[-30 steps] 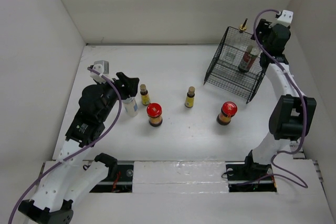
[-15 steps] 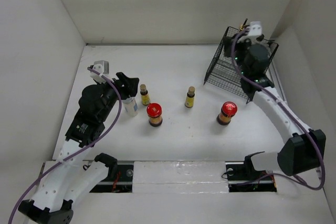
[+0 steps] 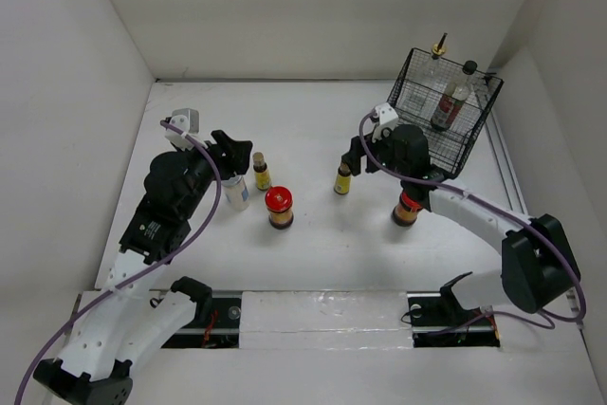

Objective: Organize the condiment bottles

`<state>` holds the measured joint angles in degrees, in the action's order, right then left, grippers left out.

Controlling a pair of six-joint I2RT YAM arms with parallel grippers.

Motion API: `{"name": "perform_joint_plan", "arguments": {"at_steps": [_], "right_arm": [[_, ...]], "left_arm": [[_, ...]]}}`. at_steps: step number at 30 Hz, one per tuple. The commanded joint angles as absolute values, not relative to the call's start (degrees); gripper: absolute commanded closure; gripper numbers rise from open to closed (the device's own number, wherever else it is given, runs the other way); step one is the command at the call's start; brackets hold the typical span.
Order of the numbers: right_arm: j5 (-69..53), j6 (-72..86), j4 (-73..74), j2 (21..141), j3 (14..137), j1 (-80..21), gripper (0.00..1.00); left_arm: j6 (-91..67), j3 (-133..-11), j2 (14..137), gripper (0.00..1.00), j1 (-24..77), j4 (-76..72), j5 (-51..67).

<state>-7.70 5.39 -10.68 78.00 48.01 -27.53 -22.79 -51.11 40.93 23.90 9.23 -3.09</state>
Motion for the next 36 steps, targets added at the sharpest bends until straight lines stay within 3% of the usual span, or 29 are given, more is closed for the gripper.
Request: {"name": "perform_joint_plan", "arguments": {"at_steps": [1, 12, 20, 36], "right_arm": [[-10.5, 4.7, -12.3, 79.2, 48.3, -28.9, 0.20], [-6.0, 4.2, -12.3, 82.3, 50.5, -34.0, 0.33], [-1.7, 4.8, -12.3, 78.3, 49.4, -34.5, 0.37], [-1.1, 5.4, -12.3, 78.3, 48.8, -32.8, 0.31]], "left_arm": [[-22.1, -50.8, 40.9, 0.36, 23.7, 6.8, -2.4], [-22.1, -50.8, 40.3, 0.36, 23.7, 6.8, -2.4], [-22.1, -50.8, 40.9, 0.36, 23.7, 6.8, -2.4], [-22.1, -50.8, 41.5, 0.36, 23.7, 6.8, -1.8]]}}
